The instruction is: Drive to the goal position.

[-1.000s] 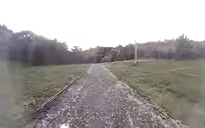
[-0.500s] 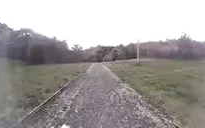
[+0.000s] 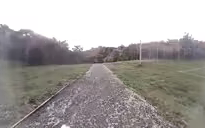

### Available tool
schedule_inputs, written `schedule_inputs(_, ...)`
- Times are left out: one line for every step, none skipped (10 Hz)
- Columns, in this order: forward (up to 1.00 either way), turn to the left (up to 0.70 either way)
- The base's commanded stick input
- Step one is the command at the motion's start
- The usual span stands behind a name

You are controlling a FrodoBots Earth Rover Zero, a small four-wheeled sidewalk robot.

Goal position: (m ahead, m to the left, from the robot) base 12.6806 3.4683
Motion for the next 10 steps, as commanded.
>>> schedule_inputs(1.00, 0.00)
schedule_inputs(1.00, 0.00)
schedule_inputs(1.00, 0.00)
schedule_inputs(1.00, 0.00)
schedule_inputs(1.00, 0.00)
schedule_inputs(1.00, 0.00)
schedule_inputs(1.00, 0.00)
schedule_inputs(1.00, 0.00)
schedule_inputs(1.00, 0.00)
schedule_inputs(1.00, 0.00)
